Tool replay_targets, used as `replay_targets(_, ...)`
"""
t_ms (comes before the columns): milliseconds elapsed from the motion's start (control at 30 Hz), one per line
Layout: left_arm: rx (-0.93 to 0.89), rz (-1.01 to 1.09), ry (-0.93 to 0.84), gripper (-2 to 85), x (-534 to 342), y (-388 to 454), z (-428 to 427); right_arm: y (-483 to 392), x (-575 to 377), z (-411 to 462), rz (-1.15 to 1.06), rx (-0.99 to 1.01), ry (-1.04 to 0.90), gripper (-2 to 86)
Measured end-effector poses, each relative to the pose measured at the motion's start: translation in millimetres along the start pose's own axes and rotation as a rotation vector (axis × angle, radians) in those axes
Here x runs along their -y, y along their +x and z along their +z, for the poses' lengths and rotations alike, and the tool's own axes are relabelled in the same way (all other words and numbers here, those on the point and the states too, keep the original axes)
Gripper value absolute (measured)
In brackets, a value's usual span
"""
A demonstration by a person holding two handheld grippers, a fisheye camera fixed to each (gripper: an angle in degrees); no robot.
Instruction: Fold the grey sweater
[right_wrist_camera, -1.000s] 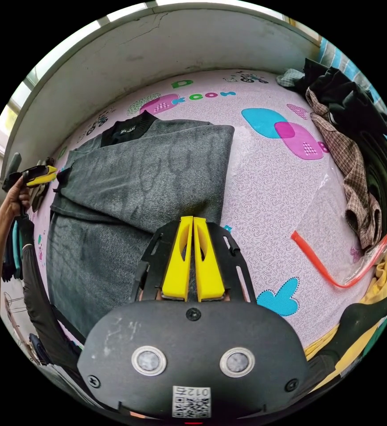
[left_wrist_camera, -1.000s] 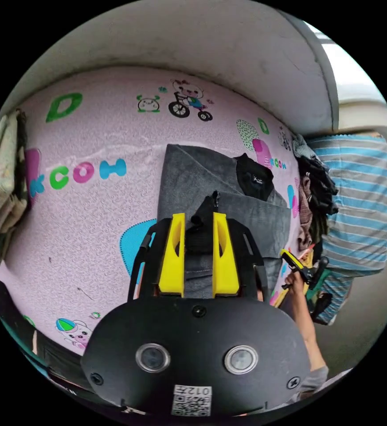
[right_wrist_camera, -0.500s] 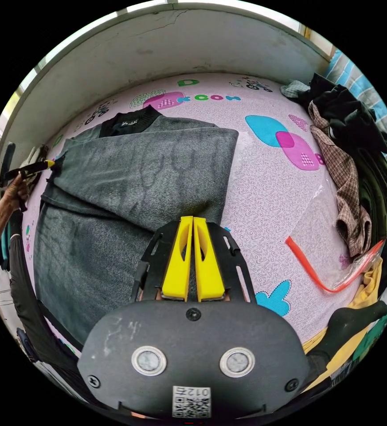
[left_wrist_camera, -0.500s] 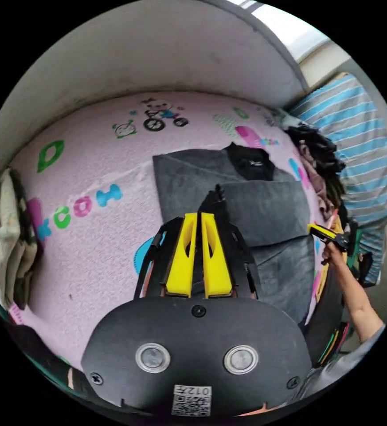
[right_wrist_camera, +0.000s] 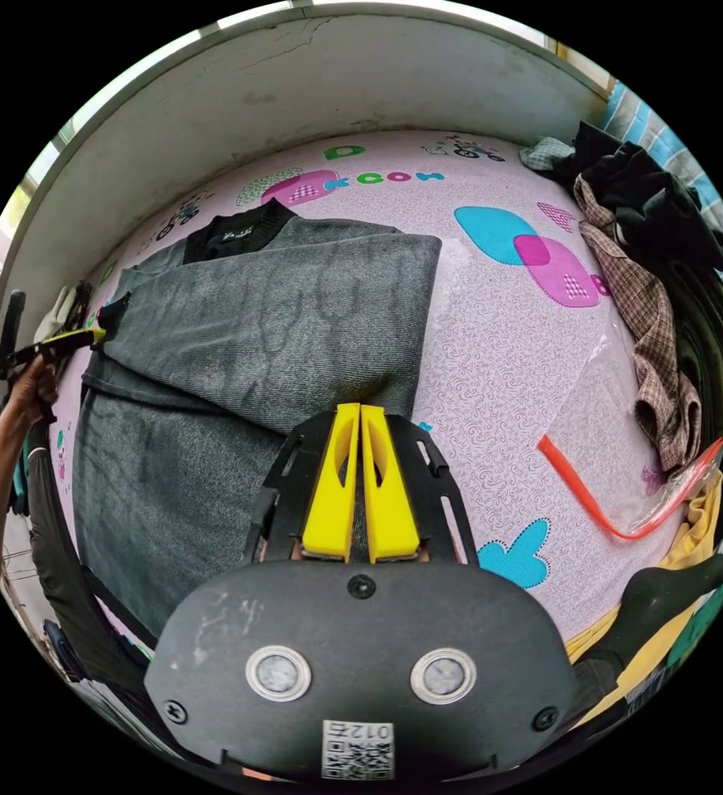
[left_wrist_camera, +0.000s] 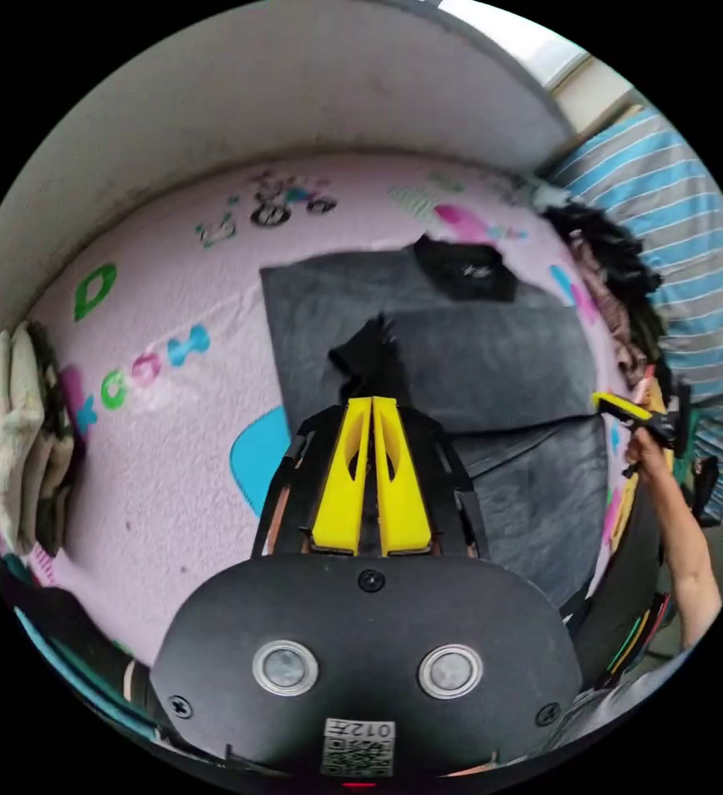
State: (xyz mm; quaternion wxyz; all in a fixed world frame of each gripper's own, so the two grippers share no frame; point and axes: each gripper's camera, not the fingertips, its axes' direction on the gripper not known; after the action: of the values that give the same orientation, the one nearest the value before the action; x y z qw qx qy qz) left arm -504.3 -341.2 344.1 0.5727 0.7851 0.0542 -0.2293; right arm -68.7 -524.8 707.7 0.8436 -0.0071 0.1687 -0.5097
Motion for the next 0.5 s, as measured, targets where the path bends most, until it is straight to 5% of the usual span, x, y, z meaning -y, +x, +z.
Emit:
replay_targets(167,0.004,-0.092,-0.003,0.2,-23.6,-0.5,3.6,-4.4,-8.9,4.0,-0.001,-0.006,0.012,-1.0)
replay_targets(333,0.018,0.000,0.177,0.5,-20.8,36.8,-18.1,-11.6,-15.3,9.7,-0.017,-0.028,0.012,-1.0)
replay_targets(500,0.081,-0.083,0.043,0.3,-2.8,42.8,17.4,-17.0,-21.1,17.3,-0.025,-0.038,0.011,-1.0)
